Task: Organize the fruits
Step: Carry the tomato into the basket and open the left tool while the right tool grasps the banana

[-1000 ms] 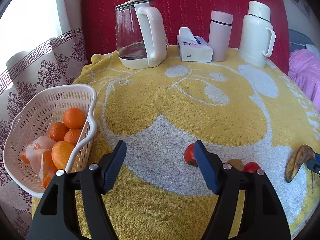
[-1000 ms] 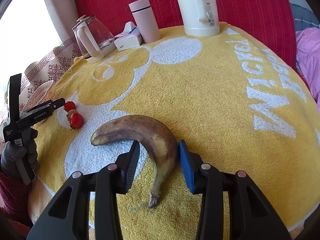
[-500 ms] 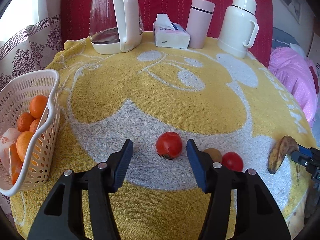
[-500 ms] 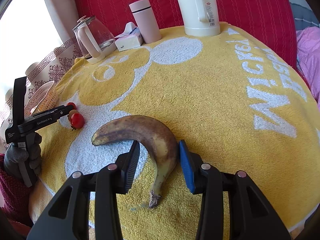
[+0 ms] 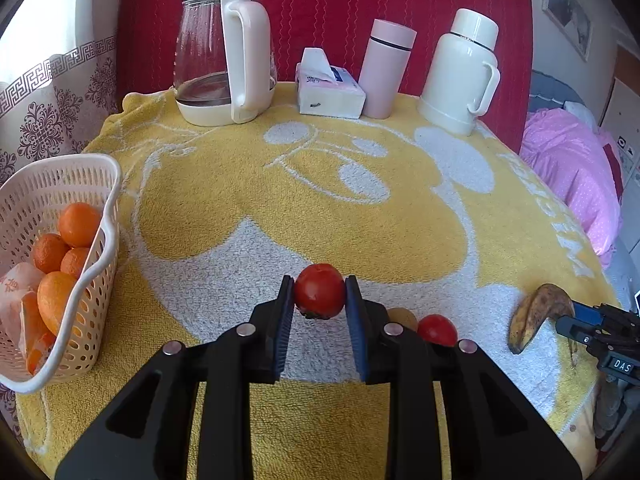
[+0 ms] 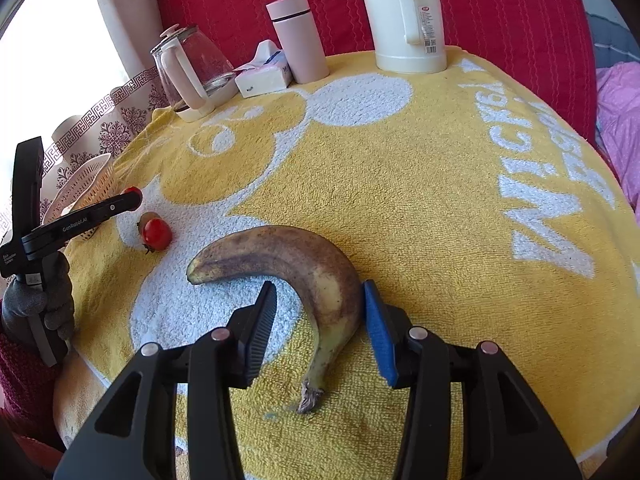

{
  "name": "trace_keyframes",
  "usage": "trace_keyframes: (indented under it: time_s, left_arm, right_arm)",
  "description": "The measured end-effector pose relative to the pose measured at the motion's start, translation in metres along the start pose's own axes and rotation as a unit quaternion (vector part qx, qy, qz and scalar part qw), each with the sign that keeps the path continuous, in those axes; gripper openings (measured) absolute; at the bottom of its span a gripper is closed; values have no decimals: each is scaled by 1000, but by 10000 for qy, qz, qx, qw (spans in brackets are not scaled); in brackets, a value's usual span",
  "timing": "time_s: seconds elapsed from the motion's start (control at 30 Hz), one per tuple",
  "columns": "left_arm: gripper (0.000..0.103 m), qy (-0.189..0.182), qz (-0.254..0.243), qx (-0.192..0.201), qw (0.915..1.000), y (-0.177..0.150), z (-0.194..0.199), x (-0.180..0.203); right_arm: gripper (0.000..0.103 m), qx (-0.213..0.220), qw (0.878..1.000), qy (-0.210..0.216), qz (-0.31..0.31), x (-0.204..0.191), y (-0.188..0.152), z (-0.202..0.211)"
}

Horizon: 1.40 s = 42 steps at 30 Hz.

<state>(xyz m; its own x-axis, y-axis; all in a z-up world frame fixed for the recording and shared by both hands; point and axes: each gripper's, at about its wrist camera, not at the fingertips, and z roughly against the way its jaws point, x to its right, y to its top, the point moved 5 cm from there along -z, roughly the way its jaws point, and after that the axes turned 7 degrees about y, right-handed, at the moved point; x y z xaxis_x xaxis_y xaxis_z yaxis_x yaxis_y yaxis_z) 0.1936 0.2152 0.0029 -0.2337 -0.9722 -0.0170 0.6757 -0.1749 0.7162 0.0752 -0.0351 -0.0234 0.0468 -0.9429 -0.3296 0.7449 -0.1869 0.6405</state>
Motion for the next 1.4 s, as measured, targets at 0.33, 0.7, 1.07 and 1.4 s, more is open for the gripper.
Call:
trace_keyframes:
  time_s: [0.33,0.7,1.07,1.4]
  left_arm:
    - [26,216,129,274,9993,11,19,-11]
    - [26,214,192,387,9988,15,29,-15]
    - [26,229,303,402,9985,18,32,-23]
    - [26,321,582,528,9964,25,41,-45]
  right_arm:
    - [47,-450,9965,232,668,-47,-29,7]
    - [47,-395,9917,-53,1220,-50,-1,-5]
    - [45,-545,9867,-269,1505,-59,5,-36]
    - [34,-342,9945,43,994,-56,4,-23]
